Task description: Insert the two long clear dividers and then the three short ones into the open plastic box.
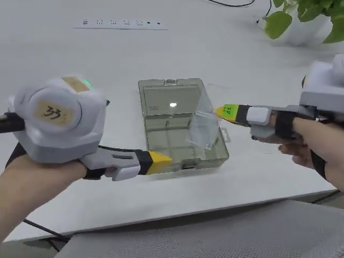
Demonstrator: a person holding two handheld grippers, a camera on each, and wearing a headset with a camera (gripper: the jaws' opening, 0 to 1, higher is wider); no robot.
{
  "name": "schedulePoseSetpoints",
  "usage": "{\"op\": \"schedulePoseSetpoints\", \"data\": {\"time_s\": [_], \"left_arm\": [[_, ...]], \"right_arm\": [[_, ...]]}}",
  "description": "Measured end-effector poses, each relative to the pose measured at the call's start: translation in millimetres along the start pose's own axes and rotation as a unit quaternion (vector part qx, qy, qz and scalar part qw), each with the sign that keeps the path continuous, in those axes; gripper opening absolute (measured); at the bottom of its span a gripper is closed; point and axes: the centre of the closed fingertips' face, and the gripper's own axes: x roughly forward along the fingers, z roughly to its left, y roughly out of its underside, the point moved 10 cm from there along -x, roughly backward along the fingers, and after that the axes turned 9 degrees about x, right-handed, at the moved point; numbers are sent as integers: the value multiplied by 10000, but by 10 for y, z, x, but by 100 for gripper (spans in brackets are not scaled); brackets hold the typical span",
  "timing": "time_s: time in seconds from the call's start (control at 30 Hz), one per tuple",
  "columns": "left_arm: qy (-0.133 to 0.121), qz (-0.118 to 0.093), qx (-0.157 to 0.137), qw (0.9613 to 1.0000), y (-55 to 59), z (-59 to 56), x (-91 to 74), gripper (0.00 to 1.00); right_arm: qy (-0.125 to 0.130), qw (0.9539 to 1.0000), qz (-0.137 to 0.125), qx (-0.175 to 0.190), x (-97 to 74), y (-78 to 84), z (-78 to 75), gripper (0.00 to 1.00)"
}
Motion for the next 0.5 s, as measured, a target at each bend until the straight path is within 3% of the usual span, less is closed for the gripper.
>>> {"op": "schedulePoseSetpoints", "data": {"time_s": [0.3, 0.5], "left_arm": [[435, -136, 5, 9990, 205, 286, -46, 99], [592, -230, 136, 9979, 276, 416, -47, 100]], "right_arm": [[675, 9970, 378, 3, 121, -78, 193, 2], [1103, 9902, 852, 107, 276, -111, 238, 2]]}}
